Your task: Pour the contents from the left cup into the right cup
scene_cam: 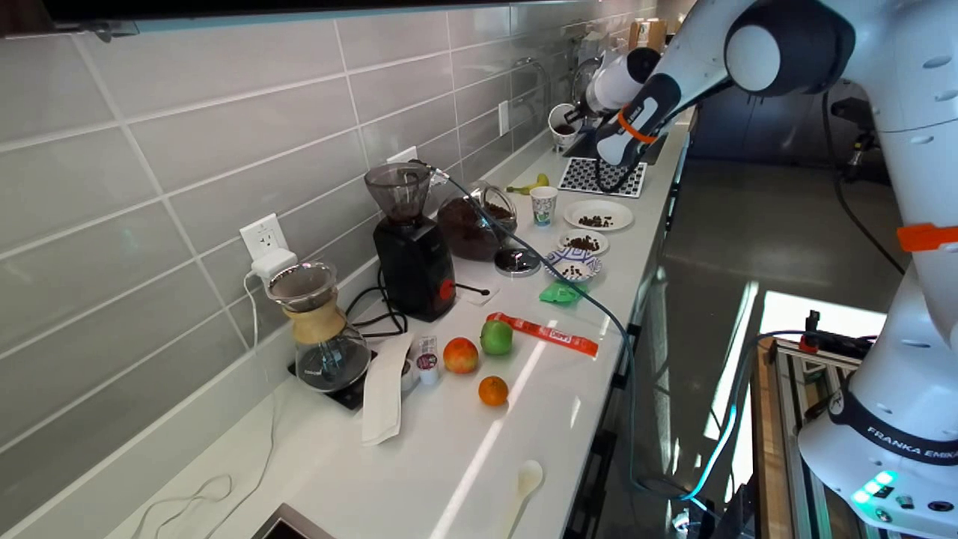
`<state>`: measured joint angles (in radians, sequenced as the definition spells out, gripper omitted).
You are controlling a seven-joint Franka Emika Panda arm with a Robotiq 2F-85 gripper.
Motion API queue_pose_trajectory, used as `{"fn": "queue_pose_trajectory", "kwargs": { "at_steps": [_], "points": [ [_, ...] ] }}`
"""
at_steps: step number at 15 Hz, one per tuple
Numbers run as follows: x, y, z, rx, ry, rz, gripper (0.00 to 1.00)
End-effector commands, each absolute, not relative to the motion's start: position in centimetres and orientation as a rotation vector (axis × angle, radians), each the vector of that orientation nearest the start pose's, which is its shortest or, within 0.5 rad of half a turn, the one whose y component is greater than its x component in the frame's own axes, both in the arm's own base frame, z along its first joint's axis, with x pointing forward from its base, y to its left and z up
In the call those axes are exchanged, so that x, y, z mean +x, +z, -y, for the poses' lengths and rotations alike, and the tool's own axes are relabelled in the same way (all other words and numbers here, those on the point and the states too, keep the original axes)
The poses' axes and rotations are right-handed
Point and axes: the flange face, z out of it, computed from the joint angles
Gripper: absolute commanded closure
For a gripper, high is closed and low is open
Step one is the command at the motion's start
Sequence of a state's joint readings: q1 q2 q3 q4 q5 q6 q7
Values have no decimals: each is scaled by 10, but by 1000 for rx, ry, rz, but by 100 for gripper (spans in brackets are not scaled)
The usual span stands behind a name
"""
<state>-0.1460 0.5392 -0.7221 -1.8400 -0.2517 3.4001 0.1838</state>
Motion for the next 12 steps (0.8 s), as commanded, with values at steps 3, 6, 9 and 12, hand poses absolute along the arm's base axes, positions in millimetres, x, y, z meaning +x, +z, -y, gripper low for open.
{"fn": "queue_pose_trajectory", "kwargs": {
  "at_steps": [3,6,9,12],
  "points": [
    [527,412,445,2127,1104,506,96],
    [530,411,443,2114,1102,474,99],
    [533,400,438,2119,1066,371,99],
    [539,398,436,2059,1067,290,99]
  ]
}}
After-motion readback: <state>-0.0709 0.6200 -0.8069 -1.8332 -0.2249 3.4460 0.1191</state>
